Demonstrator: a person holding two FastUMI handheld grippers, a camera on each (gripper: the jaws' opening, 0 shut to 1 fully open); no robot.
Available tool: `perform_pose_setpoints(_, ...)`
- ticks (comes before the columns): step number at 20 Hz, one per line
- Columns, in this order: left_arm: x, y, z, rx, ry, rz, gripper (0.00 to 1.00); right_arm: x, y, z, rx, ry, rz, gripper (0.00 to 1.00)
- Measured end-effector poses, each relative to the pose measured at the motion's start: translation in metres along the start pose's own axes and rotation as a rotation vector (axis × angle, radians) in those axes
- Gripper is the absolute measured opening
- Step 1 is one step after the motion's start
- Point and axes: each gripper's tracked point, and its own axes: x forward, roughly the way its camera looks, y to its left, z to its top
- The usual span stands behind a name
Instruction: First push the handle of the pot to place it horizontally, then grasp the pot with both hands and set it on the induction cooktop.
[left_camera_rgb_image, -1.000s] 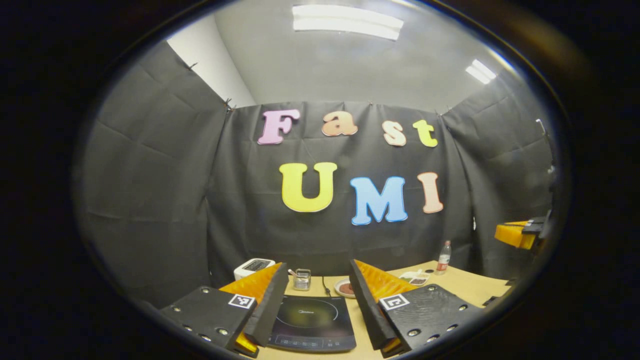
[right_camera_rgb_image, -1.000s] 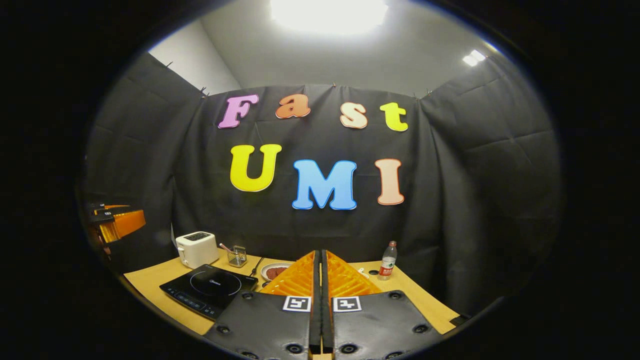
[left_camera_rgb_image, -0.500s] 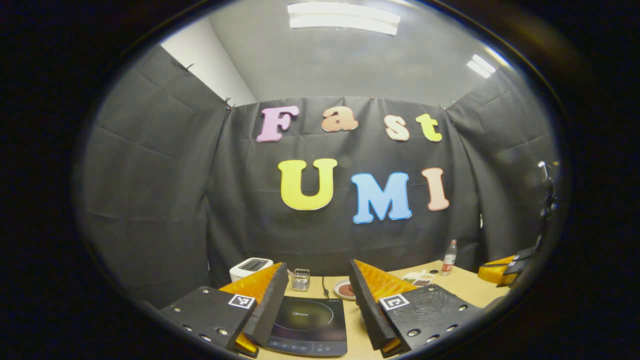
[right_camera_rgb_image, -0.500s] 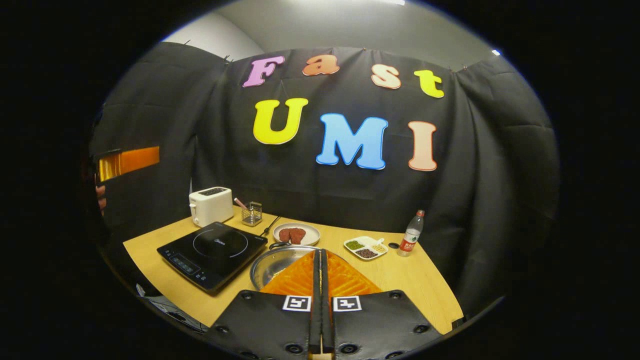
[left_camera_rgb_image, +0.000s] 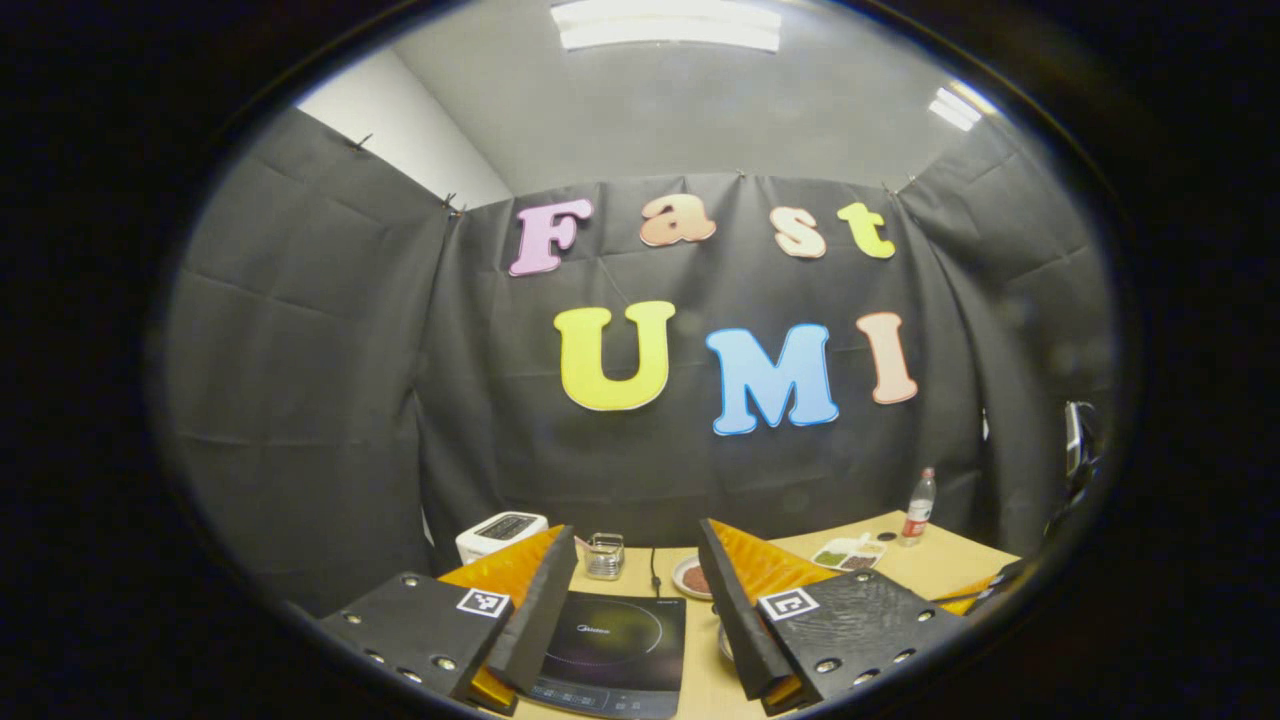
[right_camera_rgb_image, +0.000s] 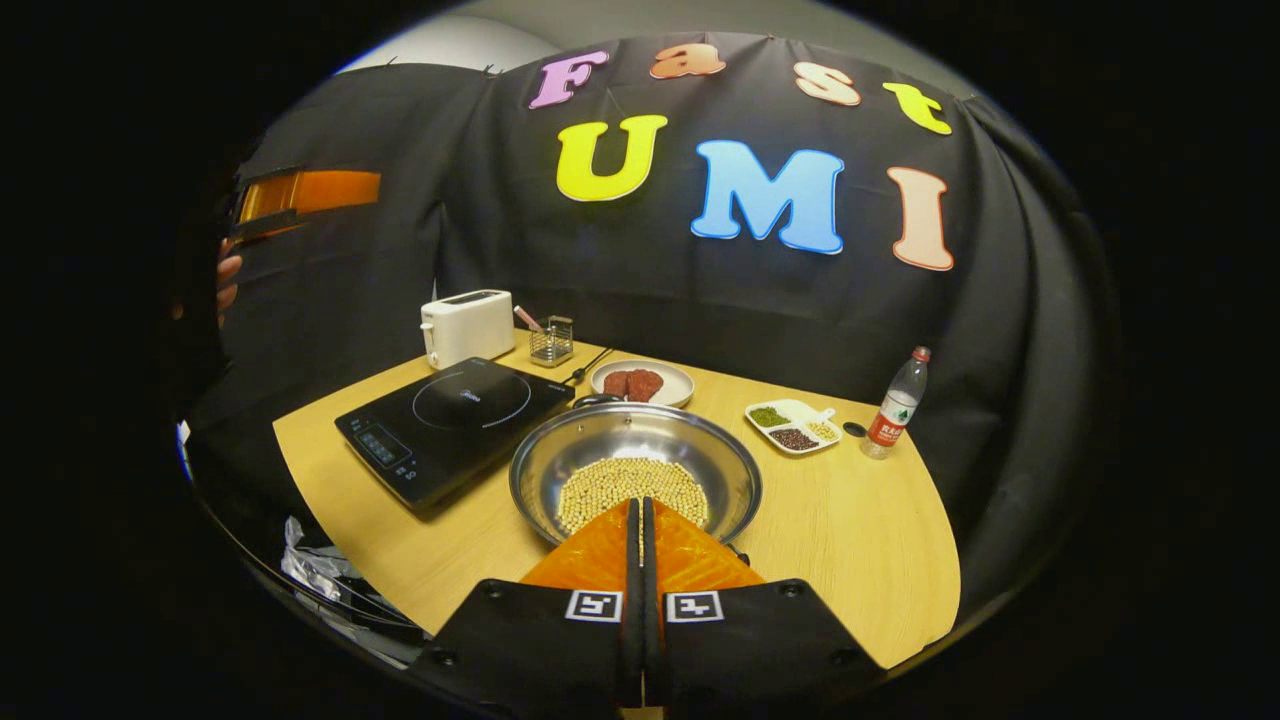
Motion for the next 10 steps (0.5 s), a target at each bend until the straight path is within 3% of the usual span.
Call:
perform_pose_setpoints(2, 0.005, -0.005, -0.001, 0.007, 0.005, 0.011, 0.72, 0.01, 0.0, -0.016, 0.007, 0.06, 0.036, 0.0)
perform_pose_setpoints(6, 0.011, -0.008, -0.007, 0.028, 0.017, 0.044, 0.75, 0.024, 0.001, -0.047, -0.027, 0.158, 0.095, 0.02)
perform_pose_setpoints(7, 0.011, -0.009, -0.01, 0.028, 0.023, 0.053, 0.71, 0.028, 0.0, -0.053, -0.042, 0.182, 0.106, 0.02)
perform_pose_setpoints(8, 0.011, -0.009, -0.012, 0.027, 0.029, 0.063, 0.75, 0.03, -0.001, -0.06, -0.053, 0.206, 0.12, 0.02)
perform_pose_setpoints(9, 0.011, -0.009, -0.015, 0.026, 0.036, 0.072, 0.71, 0.032, 0.001, -0.066, -0.06, 0.226, 0.135, 0.02)
perform_pose_setpoints(10, 0.011, -0.009, -0.017, 0.028, 0.042, 0.081, 0.75, 0.034, 0.004, -0.071, -0.059, 0.245, 0.155, 0.02)
